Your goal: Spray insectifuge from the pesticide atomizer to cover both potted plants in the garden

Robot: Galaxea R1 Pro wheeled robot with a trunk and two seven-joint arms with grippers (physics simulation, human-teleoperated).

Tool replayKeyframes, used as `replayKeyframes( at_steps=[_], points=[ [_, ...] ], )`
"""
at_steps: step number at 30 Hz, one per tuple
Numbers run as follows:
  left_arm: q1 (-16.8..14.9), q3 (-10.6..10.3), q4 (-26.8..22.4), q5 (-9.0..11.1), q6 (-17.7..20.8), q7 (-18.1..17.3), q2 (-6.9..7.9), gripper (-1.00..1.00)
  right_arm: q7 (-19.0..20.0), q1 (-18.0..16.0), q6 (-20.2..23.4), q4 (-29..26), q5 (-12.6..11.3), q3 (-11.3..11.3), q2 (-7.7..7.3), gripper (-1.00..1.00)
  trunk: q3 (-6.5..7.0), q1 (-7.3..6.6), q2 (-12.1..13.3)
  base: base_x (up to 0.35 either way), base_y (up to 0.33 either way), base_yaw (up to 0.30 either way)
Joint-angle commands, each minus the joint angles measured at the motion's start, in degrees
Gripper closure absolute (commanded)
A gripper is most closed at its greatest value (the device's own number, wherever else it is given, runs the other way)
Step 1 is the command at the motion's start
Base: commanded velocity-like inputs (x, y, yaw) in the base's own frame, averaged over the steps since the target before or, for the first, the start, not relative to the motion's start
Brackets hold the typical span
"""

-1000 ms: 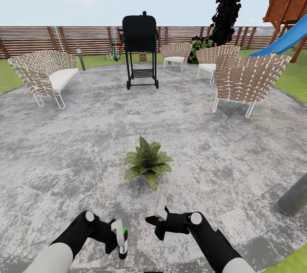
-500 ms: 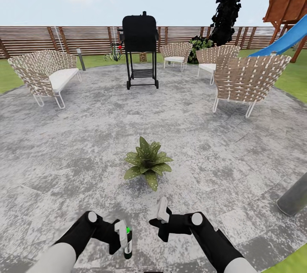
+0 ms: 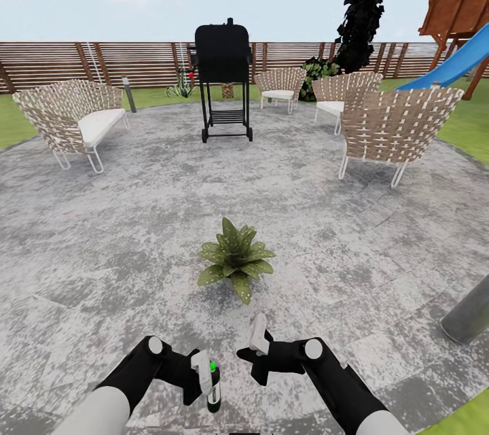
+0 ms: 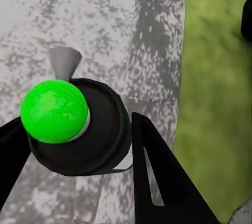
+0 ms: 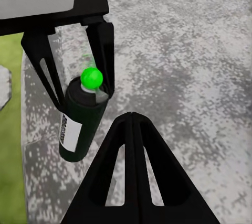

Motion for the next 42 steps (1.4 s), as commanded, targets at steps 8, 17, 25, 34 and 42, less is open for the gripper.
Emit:
replayKeyframes(
  at_steps=[8, 17, 25, 34, 42],
  points=[
    [-0.3, 0.5, 0.0, 2.0, -0.7, -0.2, -1.06, 1.00, 0.0, 0.0, -0.5, 0.0, 0.6, -0.1, -0.05, 1.00, -0.05, -0.01, 0.0, 0.000, 0.000, 0.000],
    [-0.5, 0.4, -0.2, 2.1, -0.7, -0.2, -2.46, 1.00, 0.0, 0.0, -0.5, 0.1, 0.6, -0.1, -0.07, 1.00, -0.05, -0.01, 0.0, 0.000, 0.000, 0.000],
    [-0.6, 0.5, -0.8, 2.2, -0.6, -0.2, -3.43, 1.00, 0.0, 0.0, -0.5, 0.0, 0.6, -0.1, -0.07, 1.00, -0.05, -0.01, 0.0, 0.000, 0.000, 0.000],
    [-0.6, 0.5, -0.9, 2.2, -0.4, -0.2, -3.88, 1.00, 0.0, 0.0, -0.5, 0.0, 0.6, -0.2, -0.09, 1.00, -0.05, -0.01, 0.0, 0.000, 0.000, 0.000],
    [-0.6, 0.5, -0.9, 2.2, -0.4, -0.3, -4.10, 1.00, 0.0, 0.0, -0.5, 0.0, 0.6, -0.2, -0.16, 1.00, -0.05, -0.01, 0.0, 0.000, 0.000, 0.000]
  ],
)
